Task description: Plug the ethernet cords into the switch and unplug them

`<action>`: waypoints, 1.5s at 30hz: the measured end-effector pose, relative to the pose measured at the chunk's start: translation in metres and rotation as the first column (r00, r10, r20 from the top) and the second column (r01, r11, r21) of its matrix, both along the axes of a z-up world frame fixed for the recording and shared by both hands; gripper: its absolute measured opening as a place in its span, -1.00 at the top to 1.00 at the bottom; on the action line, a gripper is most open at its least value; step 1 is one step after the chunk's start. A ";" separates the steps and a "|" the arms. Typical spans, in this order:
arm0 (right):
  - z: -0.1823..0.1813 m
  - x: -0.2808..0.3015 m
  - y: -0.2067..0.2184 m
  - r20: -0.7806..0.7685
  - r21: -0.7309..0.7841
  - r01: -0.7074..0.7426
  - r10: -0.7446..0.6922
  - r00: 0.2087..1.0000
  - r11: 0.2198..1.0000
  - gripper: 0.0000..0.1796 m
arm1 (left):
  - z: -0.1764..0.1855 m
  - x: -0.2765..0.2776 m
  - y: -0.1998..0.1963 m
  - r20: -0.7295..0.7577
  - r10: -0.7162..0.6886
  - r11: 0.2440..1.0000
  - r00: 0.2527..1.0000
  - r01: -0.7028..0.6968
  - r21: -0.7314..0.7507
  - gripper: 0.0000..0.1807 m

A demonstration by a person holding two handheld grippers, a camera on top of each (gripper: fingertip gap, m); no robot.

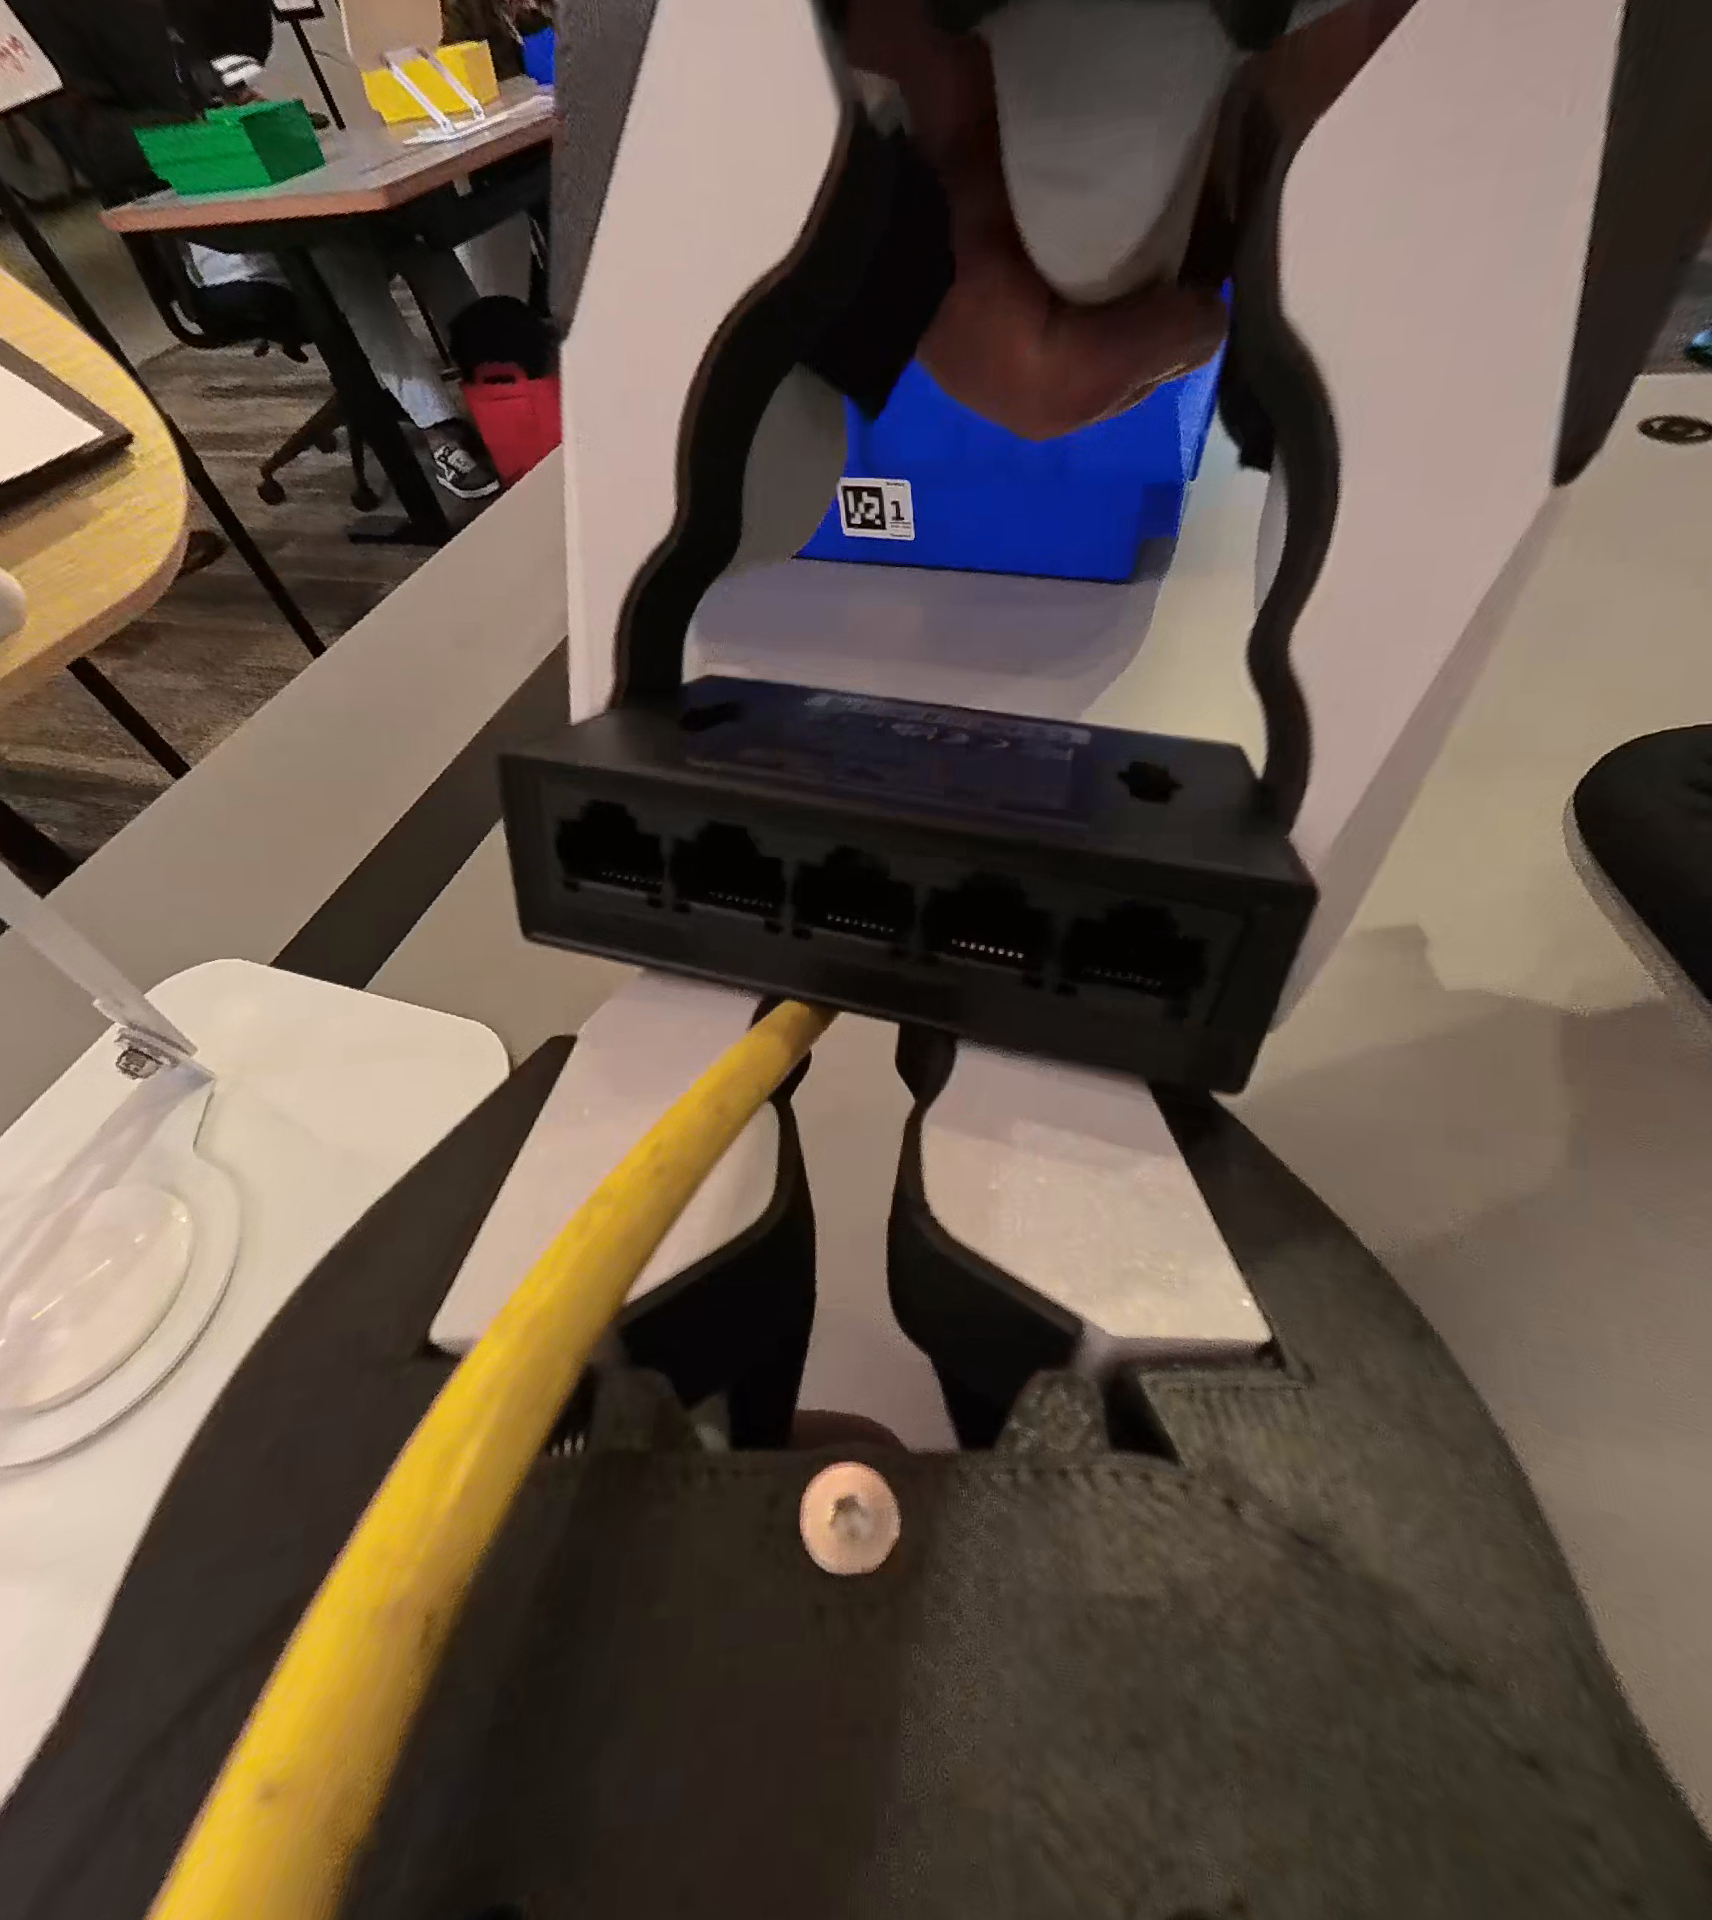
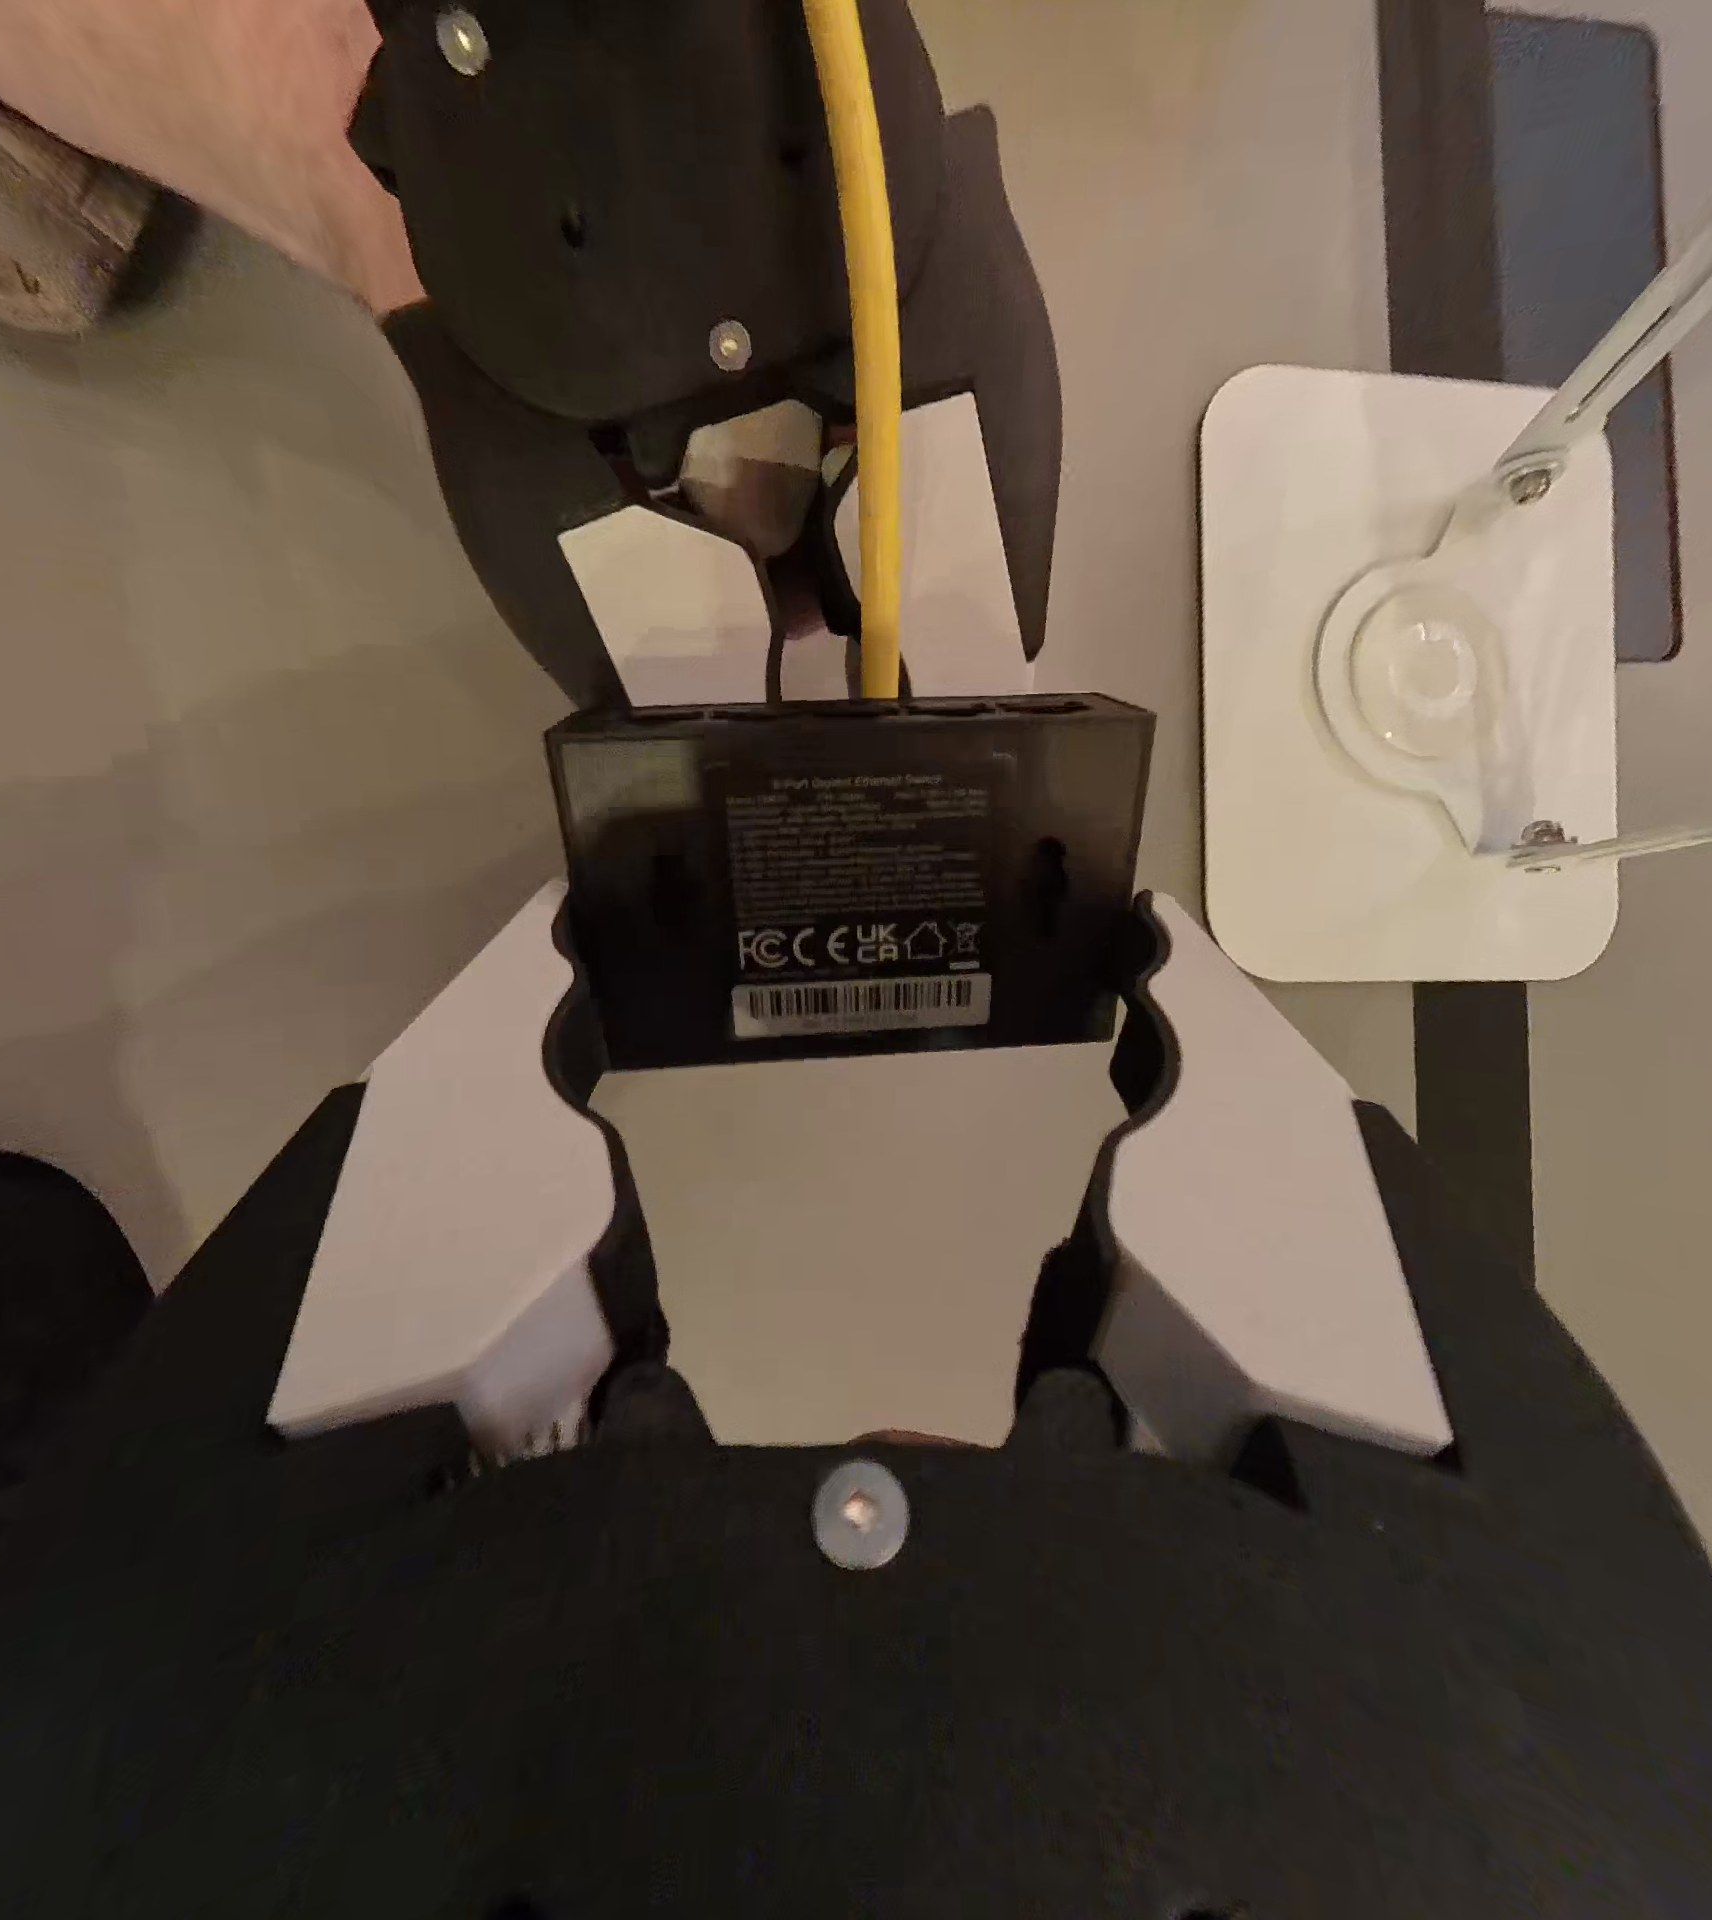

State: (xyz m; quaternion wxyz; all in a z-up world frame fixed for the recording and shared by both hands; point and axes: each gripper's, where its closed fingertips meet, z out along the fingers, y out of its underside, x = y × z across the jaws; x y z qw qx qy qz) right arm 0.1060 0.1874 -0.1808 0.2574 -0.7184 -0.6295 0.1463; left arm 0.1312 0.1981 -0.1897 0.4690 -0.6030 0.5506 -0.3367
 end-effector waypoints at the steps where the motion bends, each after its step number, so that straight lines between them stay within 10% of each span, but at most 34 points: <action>1: -0.003 0.000 0.001 0.033 0.004 -0.001 0.001 0.999 1.000 -0.11 | 0.000 0.000 0.000 -0.004 0.003 1.000 1.000 -0.003 -0.003 0.87; 29: -0.010 0.010 0.007 0.285 -0.005 -0.054 0.053 0.957 0.999 -0.27 | 0.008 0.001 0.004 0.075 0.017 1.000 0.997 -0.016 -0.019 0.86; 45: 0.026 0.069 -0.006 0.387 -0.006 -0.079 0.075 0.919 0.997 -0.27 | 0.072 -0.016 -0.014 0.304 -0.107 0.993 0.947 0.114 -0.005 0.86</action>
